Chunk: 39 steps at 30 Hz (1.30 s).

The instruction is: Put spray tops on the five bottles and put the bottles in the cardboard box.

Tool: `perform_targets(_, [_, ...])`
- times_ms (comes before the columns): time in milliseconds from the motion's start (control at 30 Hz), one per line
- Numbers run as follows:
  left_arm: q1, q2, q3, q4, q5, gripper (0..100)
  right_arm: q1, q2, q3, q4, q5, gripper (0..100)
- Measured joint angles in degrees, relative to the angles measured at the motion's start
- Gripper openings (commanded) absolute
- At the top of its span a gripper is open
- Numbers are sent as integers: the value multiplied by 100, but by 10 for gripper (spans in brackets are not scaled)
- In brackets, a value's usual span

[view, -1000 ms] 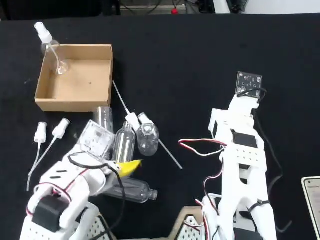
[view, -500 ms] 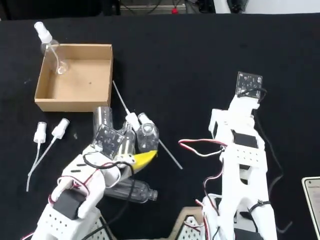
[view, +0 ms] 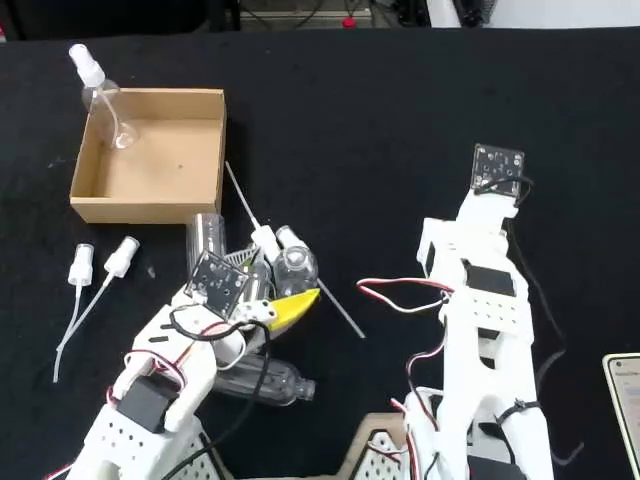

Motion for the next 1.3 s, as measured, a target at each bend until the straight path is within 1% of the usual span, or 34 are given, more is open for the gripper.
perform_targets(133, [35,0,26,-44,0,348,0,0,18,0,0,131])
perform_targets(300, [53,0,62,-44,0,347,0,0,246,-343,0,131])
perform_targets(500, [53,0,62,-53,0,347,0,0,255,-448,0,131])
perform_targets(767, [519,0,62,-53,0,347,0,0,255,-448,0,131])
perform_targets(1300, [527,97,26,-26,0,349,0,0,255,-448,0,131])
